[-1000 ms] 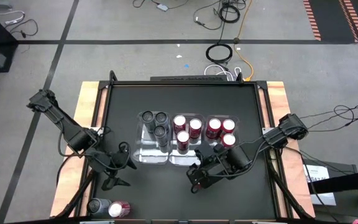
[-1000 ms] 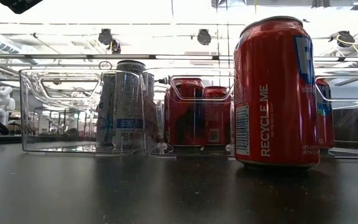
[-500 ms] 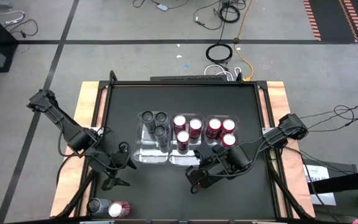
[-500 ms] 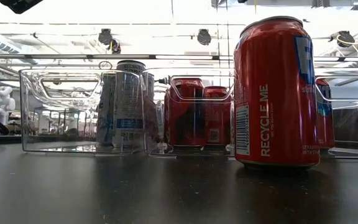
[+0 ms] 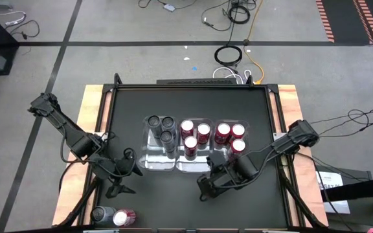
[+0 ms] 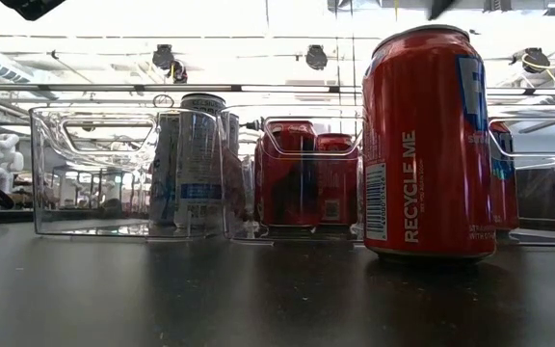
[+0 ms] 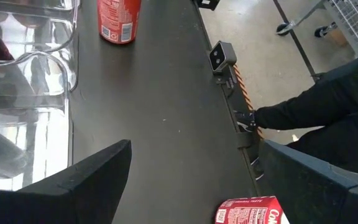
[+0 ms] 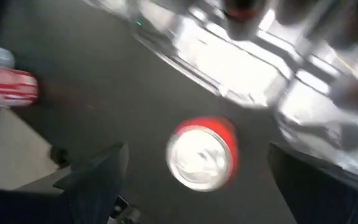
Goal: Sort soda cans
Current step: Put the red soda can into the right transparent bin
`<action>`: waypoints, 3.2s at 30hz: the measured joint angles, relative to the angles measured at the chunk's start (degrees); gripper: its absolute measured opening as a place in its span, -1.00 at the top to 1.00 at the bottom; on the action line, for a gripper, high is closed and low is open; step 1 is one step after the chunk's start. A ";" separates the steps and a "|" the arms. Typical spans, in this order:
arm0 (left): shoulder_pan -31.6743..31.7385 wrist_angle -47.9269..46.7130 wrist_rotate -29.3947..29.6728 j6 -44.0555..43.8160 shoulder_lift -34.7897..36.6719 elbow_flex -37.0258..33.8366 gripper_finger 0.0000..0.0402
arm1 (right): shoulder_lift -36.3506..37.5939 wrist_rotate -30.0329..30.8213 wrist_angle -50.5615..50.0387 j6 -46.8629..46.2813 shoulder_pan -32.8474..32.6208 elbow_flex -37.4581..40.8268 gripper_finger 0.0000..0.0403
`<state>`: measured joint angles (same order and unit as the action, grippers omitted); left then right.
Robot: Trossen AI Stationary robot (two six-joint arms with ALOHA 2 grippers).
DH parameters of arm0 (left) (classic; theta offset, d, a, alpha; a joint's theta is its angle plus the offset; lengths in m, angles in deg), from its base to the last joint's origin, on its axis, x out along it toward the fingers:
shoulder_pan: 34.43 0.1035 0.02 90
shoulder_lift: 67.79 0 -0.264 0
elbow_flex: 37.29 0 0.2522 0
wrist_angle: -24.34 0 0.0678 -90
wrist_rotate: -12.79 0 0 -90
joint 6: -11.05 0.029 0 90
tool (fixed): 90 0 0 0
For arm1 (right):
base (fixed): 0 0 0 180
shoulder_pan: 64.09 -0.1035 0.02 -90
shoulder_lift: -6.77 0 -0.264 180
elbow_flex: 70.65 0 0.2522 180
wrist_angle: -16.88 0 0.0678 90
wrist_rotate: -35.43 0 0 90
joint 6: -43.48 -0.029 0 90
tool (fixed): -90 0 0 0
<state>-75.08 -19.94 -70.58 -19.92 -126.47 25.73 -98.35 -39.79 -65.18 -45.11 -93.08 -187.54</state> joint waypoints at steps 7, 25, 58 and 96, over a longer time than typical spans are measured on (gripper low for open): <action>0.00 -0.61 0.00 0.38 -0.04 0.02 -0.79 | -4.09 -4.79 -0.06 -3.58 0.02 0.00 -0.87; 0.00 -0.91 0.02 -0.10 -0.02 0.02 -0.79 | -12.00 -7.71 2.56 -5.26 0.23 0.00 -0.87; 0.01 -1.77 -0.08 -0.08 0.00 0.02 -0.79 | -14.54 4.73 -21.39 -0.48 -1.07 -26.15 -0.44; 0.02 -3.04 4.13 1.76 -0.04 0.02 -0.79 | -4.73 4.97 -21.75 43.70 16.23 -27.19 -0.44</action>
<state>-75.05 -22.98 -66.45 -18.17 -126.51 25.75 -103.07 -34.81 -86.93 -1.40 -76.85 -214.74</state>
